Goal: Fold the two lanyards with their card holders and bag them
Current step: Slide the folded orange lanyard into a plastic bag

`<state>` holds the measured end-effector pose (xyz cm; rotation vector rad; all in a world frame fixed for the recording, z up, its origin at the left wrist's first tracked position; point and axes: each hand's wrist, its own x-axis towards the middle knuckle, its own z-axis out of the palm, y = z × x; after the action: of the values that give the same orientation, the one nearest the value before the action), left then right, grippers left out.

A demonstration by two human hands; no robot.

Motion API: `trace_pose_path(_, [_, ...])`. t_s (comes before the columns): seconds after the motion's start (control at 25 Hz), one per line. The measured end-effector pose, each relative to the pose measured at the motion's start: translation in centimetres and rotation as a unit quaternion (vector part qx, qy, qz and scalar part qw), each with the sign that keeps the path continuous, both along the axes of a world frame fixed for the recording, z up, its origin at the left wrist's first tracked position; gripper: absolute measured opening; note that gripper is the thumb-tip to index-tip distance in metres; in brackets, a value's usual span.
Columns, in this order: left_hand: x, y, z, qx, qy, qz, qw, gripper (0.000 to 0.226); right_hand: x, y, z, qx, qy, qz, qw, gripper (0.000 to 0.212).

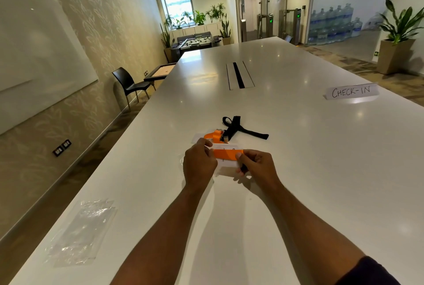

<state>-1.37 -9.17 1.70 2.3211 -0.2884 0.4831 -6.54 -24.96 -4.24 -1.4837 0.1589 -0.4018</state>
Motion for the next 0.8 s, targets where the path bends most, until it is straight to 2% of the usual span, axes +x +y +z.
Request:
trace_pose_path(0.12, [0.4, 0.2, 0.0, -0.004, -0.003, -0.005, 1.000, 0.019, 0.1, -0.1, 0.0, 0.004, 0.005, 0.002, 1.000, 0.026])
trace_pose_path(0.32, [0.0, -0.9, -0.7, 0.010, -0.008, -0.077, 0.997, 0.019, 0.4, -0.1, 0.0, -0.037, -0.005, 0.013, 0.999, 0.029])
trace_pose_path(0.48, [-0.3, -2.3, -0.7, -0.035, 0.066, -0.132, 0.988, 0.027, 0.2, 0.2, 0.4, 0.000, -0.064, 0.020, 0.998, 0.017])
trace_pose_path(0.64, [-0.5, -3.0, -0.4, -0.079, 0.102, -0.171, 0.977, 0.042, 0.1, 0.5, 0.7, 0.091, -0.075, 0.082, 0.990, 0.023])
trace_pose_path(0.72, [-0.4, -3.1, -0.2, -0.091, 0.112, -0.181, 0.973, 0.045, 0.0, 0.6, 0.7, 0.088, -0.071, 0.089, 0.990, 0.023])
trace_pose_path(0.8, [-0.3, -3.2, 0.1, -0.089, 0.120, -0.188, 0.971, 0.044, 0.0, 0.6, 0.7, 0.043, -0.066, 0.061, 0.995, 0.022])
